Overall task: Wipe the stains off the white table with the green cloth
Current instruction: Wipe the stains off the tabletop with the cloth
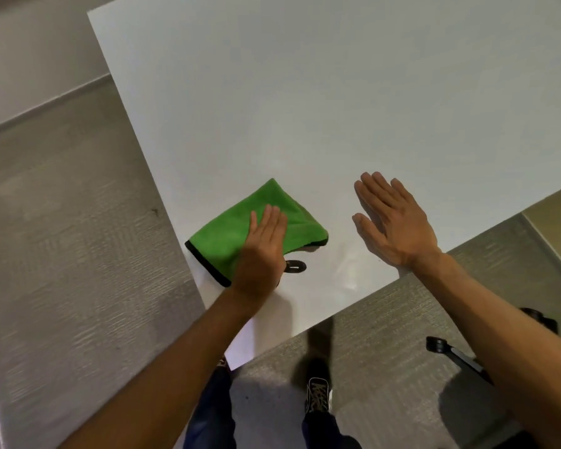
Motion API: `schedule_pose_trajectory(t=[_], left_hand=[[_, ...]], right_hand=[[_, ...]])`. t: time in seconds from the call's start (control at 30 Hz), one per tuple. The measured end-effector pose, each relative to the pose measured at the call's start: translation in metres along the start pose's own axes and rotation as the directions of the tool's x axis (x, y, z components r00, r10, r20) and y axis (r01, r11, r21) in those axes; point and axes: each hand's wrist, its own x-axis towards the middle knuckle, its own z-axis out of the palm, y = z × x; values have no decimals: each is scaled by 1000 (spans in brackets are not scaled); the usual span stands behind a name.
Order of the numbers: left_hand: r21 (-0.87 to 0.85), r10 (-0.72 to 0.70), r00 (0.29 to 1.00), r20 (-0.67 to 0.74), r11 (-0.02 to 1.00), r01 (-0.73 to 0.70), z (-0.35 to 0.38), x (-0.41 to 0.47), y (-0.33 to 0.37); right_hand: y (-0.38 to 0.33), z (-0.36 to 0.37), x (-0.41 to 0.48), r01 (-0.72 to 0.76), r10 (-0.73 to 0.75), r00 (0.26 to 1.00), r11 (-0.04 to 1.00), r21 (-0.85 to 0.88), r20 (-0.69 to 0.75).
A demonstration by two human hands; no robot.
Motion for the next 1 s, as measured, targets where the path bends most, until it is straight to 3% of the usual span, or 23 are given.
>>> schedule_pose_trajectory(t=[0.1, 0.2, 0.27, 0.37, 0.47, 0.53, 0.6, 0.67, 0.7, 0.8, 0.9, 1.0], left_hand=[[71, -42, 999, 18, 997, 40, -7, 43, -31], [66, -65, 998, -11, 996, 65, -10, 79, -58], [55, -31, 999, 44, 998, 28, -12, 89, -62], [38, 60, 981, 183, 997, -68, -21, 75, -58], [-144, 158, 956, 246, 982, -125, -38, 32, -52], [-285, 190, 931, 312, 953, -99, -48, 12, -53], [-315, 313, 851, 422, 931, -186, -59, 5, -56], [-428, 416, 816, 401, 873, -234, -67, 3, -72], [-511, 413, 837, 359, 837, -194, -71, 3, -85], [-607, 162, 975, 150, 794, -38, -84, 12, -134], [-490, -67, 992, -103, 872, 8, -85, 51, -180], [-272, 15, 1000, -22, 962, -21, -75, 94, -217]], right_hand=[[-20, 0, 3, -143, 144, 990, 982, 127, -2], [-62, -4, 5, -298, 365, 920, 889, 348, -143], [-105, -7, 7, -298, 444, 848, 850, 434, -289], [-172, -13, 24, -217, 439, 791, 853, 475, -426], [-222, -15, 49, -165, 449, 736, 845, 508, -508], [-240, -11, 63, -209, 502, 716, 818, 537, -486], [-247, -4, 69, -306, 597, 724, 727, 614, -346], [-250, 6, 68, -395, 671, 715, 618, 680, -194], [-251, 11, 66, -421, 687, 710, 588, 690, -152], [-260, 34, 65, -480, 639, 766, 642, 598, -72], [-276, 60, 74, -537, 565, 825, 789, 299, -7], [-290, 81, 83, -546, 548, 834, 836, 53, -59]])
